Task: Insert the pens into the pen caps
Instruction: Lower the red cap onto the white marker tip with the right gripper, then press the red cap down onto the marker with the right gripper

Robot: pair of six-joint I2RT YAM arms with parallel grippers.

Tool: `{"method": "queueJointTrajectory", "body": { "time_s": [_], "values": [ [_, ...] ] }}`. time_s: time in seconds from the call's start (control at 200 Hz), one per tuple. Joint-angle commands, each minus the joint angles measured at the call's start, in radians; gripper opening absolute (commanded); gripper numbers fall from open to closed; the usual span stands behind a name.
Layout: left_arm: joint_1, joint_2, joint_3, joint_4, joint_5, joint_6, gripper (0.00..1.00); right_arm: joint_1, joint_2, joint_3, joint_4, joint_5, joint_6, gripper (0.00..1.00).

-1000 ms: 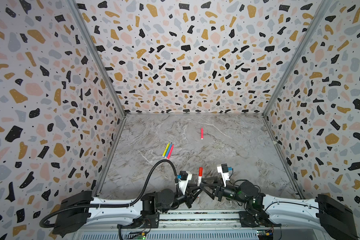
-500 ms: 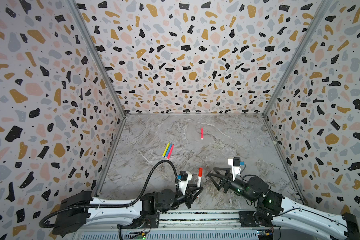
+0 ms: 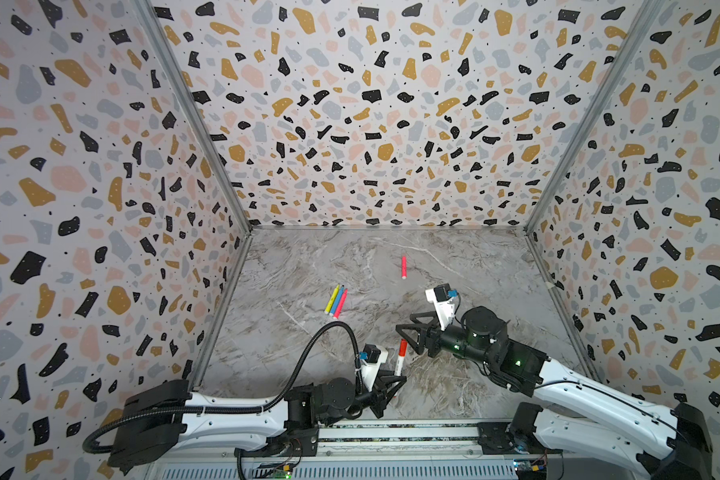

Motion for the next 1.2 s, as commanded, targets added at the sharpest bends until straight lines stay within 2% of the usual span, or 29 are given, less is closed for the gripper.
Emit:
{"method": "queueJointTrajectory", "body": {
  "time_s": [0.0, 0.416, 0.631, 0.756, 0.886, 1.197],
  "values": [
    [0.006, 0.005, 0.032, 0.035, -0.006, 0.021, 0.0, 0.02, 0.02, 0.032, 0.023, -0.05, -0.008, 0.67],
    [0.006, 0.007, 0.029, 0.044, -0.009, 0.027, 0.0, 0.052, 0.059, 0.006, 0.072, -0.052, 0.014, 0.45],
    [0.006, -0.025, 0.018, 0.051, -0.016, 0.02, 0.0, 0.079, 0.062, -0.067, 0.103, -0.047, 0.056, 0.29],
    [0.006, -0.051, 0.008, 0.054, -0.03, 0.014, 0.0, 0.119, 0.049, -0.133, 0.142, -0.017, 0.095, 0.14],
    [0.006, -0.078, -0.002, 0.067, -0.042, 0.007, 0.0, 0.163, 0.044, -0.205, 0.209, 0.006, 0.144, 0.06],
    [0.006, -0.108, -0.009, 0.065, -0.051, 0.0, 0.0, 0.227, 0.064, -0.249, 0.251, 0.056, 0.182, 0.0]
  ]
}}
